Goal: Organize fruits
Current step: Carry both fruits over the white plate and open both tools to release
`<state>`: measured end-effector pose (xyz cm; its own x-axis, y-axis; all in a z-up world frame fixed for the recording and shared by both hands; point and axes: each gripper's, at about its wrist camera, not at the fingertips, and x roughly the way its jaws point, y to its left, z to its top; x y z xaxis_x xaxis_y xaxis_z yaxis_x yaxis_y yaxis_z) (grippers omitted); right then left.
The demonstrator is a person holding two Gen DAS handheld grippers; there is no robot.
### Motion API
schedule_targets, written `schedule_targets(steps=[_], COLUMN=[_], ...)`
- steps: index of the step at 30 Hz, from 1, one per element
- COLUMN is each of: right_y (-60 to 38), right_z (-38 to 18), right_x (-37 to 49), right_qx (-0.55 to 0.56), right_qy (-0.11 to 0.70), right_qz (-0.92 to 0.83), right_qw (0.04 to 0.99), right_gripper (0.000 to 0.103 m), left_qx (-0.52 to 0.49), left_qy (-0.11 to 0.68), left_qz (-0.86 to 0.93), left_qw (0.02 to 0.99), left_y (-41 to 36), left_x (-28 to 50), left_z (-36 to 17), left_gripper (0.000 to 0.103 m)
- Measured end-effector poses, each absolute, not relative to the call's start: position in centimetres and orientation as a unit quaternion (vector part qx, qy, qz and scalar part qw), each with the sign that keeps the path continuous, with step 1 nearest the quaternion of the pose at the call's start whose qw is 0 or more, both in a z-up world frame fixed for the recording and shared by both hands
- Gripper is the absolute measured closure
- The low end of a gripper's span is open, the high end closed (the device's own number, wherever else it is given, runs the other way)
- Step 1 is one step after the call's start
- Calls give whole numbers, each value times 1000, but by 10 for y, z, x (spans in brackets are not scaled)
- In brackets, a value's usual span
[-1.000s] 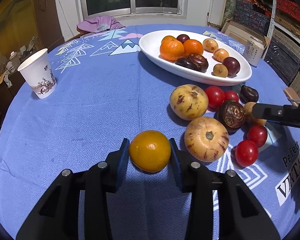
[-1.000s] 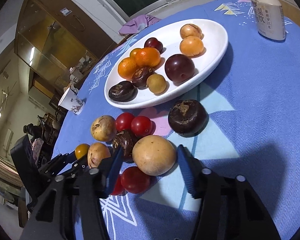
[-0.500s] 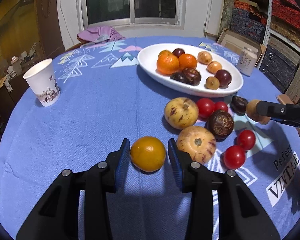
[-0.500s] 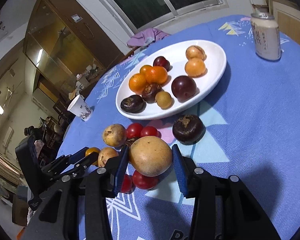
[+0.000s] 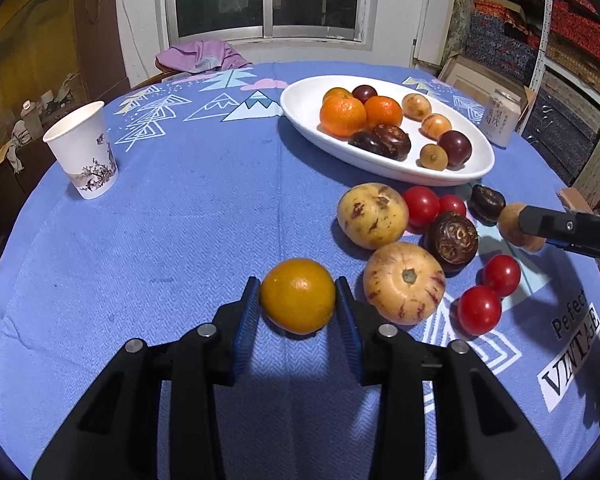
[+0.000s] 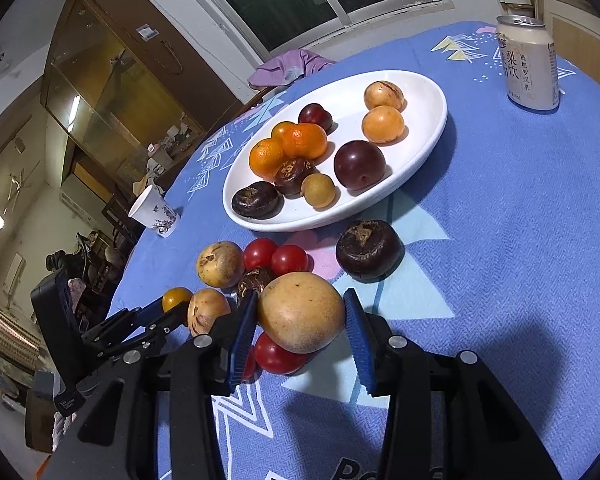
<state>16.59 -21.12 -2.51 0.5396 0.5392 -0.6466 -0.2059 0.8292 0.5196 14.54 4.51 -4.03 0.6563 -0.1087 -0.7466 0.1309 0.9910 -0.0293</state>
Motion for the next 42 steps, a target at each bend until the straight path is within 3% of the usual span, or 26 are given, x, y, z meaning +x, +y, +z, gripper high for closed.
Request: schedule_targets(steps=[16,27,33,42], right_y=[-219,-242,-212,-190], right_z=[-7,51,34,2], right_x=[158,213,272,308], right_qx=[200,224,225,187], right_qy=[400,353,383,416], right_qz=[221,180,193,181], right_qw=[866,890,875,871], right_gripper=[59,59,59,57], left_qx=[3,15,34,27], left_qy=[378,365,385,400], left_qz=[-84,-138,-153,-154], left_qw=[922,921,910,903], left_y=[37,-35,-72,-67], left_x=[139,209,241,260], left_z=[-12,31,10,-12], left_gripper=[66,66,66,66])
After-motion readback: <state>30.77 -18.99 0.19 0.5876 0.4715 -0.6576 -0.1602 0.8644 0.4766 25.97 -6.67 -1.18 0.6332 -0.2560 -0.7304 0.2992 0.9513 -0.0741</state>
